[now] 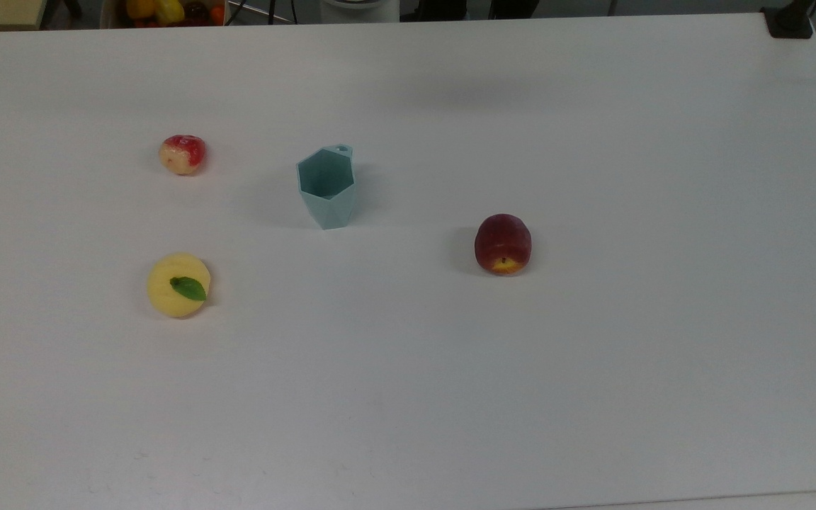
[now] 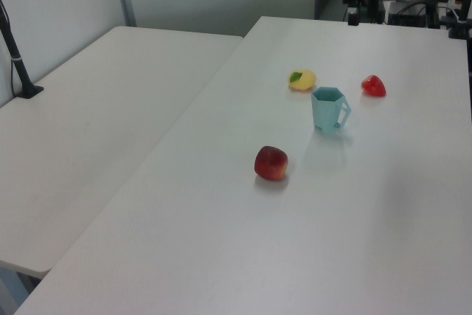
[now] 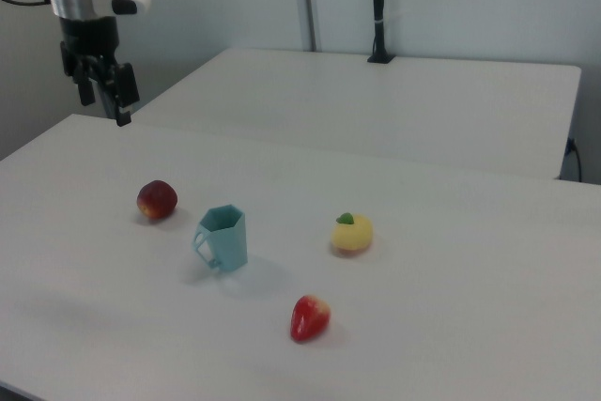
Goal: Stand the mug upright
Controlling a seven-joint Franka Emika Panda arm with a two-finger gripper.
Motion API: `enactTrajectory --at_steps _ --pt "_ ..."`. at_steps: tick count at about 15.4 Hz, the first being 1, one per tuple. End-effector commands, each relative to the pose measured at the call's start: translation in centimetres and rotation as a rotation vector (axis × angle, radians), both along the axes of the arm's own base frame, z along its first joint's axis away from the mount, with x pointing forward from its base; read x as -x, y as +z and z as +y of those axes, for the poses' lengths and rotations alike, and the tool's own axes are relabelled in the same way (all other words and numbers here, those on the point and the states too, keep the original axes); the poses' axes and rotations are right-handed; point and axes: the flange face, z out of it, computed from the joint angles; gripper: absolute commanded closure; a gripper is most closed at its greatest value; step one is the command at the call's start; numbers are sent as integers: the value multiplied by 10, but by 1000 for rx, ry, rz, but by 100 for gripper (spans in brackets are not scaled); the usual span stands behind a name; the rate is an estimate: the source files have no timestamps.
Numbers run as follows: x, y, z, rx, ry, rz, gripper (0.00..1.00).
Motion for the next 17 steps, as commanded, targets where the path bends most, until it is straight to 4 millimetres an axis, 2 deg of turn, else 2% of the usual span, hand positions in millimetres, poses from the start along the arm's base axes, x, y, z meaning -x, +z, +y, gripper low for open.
enactTrajectory --at_steps 1,4,8,14,17 --pt "14 13 -16 17 172 -40 0" --pt "3 8 -28 49 243 -112 0" --pt "-12 13 -68 69 157 -203 0" --pt "-17 5 -70 126 267 -224 0" --pt "-16 5 -70 128 269 -221 0"
